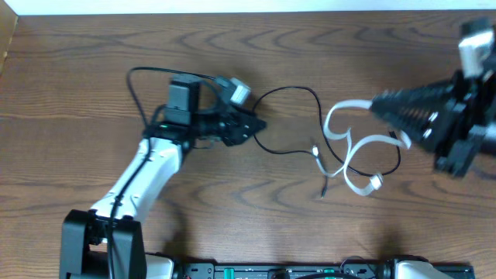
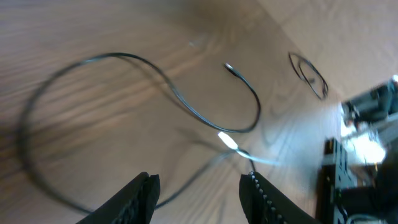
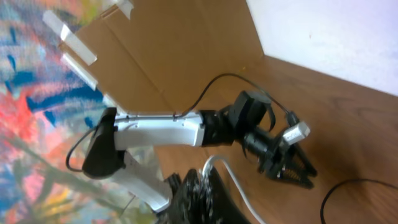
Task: Untangle cables
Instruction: 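Lower the white cable onto the table and open the right gripper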
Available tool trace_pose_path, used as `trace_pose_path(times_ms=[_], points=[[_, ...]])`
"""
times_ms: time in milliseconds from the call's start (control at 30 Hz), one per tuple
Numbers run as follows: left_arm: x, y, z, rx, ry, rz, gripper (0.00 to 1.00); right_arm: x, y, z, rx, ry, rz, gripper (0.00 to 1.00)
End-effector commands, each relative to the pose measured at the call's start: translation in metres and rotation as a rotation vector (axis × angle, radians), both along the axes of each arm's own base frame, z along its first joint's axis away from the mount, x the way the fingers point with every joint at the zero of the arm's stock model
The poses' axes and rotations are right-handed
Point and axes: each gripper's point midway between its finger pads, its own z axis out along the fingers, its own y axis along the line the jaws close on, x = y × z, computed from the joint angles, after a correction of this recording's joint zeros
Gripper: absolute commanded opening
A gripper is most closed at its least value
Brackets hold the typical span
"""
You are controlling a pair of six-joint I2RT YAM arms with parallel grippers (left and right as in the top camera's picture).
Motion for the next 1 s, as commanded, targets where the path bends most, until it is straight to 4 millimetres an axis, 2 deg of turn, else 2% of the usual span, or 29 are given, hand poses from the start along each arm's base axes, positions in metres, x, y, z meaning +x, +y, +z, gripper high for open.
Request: trace_pose_path(times_ms=[0, 100, 167, 267, 333, 367, 433, 500, 600, 700, 800, 967], points=[[0.005, 0.023, 0.013, -0.074, 0.004, 0.018, 0.47, -0.005, 0.007, -0.017, -0.143, -0.051, -0.048, 0.01], [0.008, 0.035, 0.017, -0.101, 0.013, 0.037, 0.47, -0.010, 0.018, -0.034, -0.229, -0.028, -0.029, 0.01], [0.009, 0.040, 0.015, -0.102, 0.028, 0.050, 0.46, -0.018, 0.033, -0.043, -0.261, -0.010, 0.039, 0.01], [0.008, 0.040, 0.015, -0.101, 0.035, 0.049, 0.46, -0.029, 0.057, -0.056, -0.291, 0.027, 0.160, 0.01], [0.008, 0.040, 0.015, -0.101, 0.035, 0.049, 0.46, -0.036, 0.066, -0.065, -0.324, 0.022, 0.230, 0.01], [0.008, 0.040, 0.015, -0.101, 0.035, 0.049, 0.46, -0.030, 0.064, -0.083, -0.412, 0.021, 0.219, 0.01], [0.007, 0.040, 0.014, -0.101, 0.038, 0.050, 0.46, 0.005, 0.040, -0.110, -0.584, 0.088, -0.002, 0.01], [0.007, 0.040, 0.014, -0.101, 0.038, 0.050, 0.46, 0.045, 0.001, -0.130, -0.755, 0.148, -0.323, 0.01], [0.007, 0.040, 0.014, -0.101, 0.038, 0.050, 0.46, 0.089, -0.061, -0.135, -0.927, 0.174, -0.790, 0.01], [0.006, 0.040, 0.013, -0.101, 0.048, 0.050, 0.46, 0.115, -0.099, -0.135, -1.000, 0.186, -1.087, 0.01], [0.004, 0.040, 0.011, -0.099, 0.071, 0.051, 0.46, 0.132, -0.097, -0.153, -1.002, 0.264, -1.081, 0.01], [0.001, 0.040, 0.009, -0.093, 0.078, 0.046, 0.46, 0.147, -0.059, -0.197, -0.999, 0.396, -0.797, 0.01]])
